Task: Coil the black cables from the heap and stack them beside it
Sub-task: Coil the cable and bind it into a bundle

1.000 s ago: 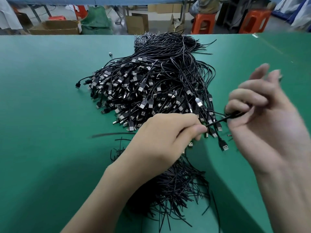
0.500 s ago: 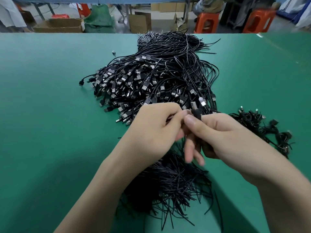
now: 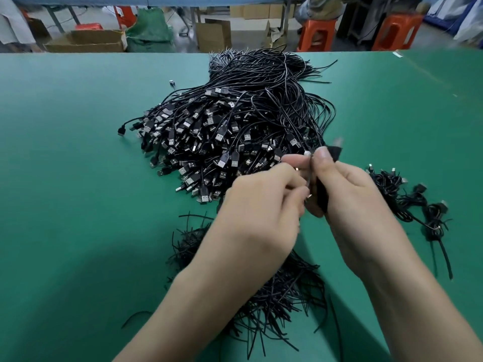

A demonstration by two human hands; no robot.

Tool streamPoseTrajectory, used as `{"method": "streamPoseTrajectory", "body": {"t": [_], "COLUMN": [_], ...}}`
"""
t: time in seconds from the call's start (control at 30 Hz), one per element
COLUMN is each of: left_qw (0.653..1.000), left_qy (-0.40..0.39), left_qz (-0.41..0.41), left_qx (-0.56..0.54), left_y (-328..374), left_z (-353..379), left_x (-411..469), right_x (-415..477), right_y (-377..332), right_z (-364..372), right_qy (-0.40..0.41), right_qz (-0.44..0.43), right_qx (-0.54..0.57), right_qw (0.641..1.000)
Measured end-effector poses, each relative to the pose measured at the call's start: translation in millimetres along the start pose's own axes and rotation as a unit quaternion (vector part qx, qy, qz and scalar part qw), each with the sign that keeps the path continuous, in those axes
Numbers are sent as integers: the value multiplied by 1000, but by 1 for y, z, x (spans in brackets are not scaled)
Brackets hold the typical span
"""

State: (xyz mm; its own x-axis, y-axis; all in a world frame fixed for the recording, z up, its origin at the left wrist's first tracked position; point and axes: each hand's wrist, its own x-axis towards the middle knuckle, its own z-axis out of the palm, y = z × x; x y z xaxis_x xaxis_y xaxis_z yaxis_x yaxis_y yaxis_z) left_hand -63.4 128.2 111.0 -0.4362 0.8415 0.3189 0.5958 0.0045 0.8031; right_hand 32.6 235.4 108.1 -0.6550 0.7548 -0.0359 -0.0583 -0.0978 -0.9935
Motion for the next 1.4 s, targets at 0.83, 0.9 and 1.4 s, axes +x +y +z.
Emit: {"method": "streamPoseTrajectory", "body": {"t": [0.83, 0.9, 1.4], "left_qw": [968, 964, 944], "left_qy": [-86, -78, -78], "left_qz": [46, 35, 20], "left_qx": [-229, -252, -321], "left_y": [-16, -18, -28], "left_z": [-47, -49, -43], "left_x": [16, 17, 18], "right_x": [-16, -15, -7], "right_y": [-13, -11, -4], "right_z": [12, 11, 1], "right_qy": [-325, -359, -433], "right_qz": [21, 41, 81], "right_qx": [166, 186, 266], "right_qw": [931, 914, 857]}}
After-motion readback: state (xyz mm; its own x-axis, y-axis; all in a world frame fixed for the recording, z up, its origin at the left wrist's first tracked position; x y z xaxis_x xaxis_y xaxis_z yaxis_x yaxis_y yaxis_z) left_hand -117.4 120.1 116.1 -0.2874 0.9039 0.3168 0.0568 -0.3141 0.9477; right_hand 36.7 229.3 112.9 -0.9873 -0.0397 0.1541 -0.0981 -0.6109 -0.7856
